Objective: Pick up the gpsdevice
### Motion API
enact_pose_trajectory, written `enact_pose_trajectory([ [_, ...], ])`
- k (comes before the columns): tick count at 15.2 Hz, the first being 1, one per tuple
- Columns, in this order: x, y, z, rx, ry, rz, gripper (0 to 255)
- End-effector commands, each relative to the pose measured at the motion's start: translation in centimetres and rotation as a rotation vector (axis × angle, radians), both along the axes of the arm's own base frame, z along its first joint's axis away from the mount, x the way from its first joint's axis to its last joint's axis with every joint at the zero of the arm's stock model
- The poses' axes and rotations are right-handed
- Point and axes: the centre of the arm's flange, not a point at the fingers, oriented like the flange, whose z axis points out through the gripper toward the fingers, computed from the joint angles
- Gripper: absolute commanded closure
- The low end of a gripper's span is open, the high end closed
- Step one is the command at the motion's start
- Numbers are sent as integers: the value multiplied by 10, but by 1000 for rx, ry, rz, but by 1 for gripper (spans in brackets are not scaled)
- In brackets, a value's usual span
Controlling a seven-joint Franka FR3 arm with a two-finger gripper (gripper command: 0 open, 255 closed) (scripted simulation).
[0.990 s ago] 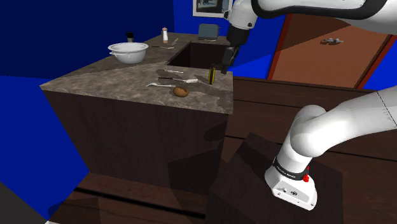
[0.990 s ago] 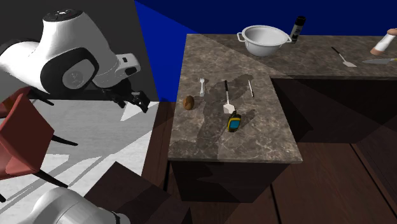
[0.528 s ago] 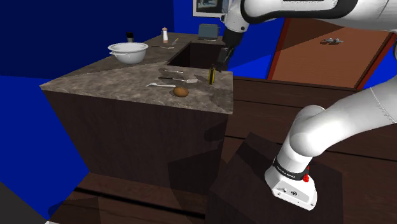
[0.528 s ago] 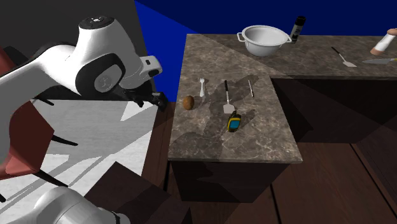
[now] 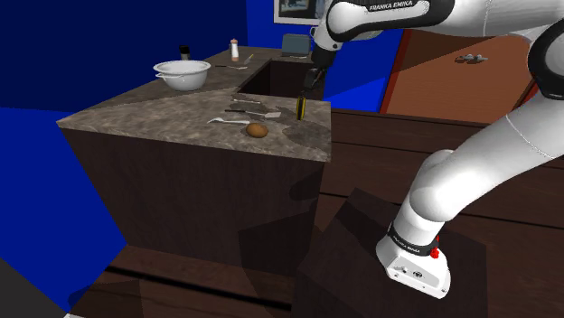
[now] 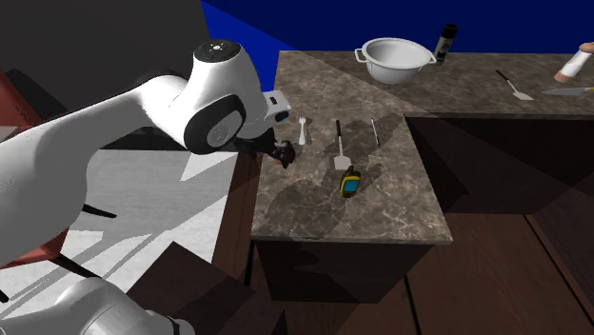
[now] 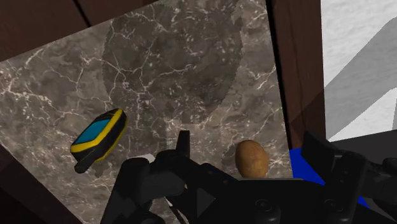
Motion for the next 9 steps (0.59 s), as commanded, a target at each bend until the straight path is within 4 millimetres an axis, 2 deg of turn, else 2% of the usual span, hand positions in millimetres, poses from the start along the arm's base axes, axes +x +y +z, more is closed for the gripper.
enact_pose_trajectory([
  [1,15,-21,-4,-1,-13,-10,0],
  [9,72,-102,-24,1,-59,-47,0],
])
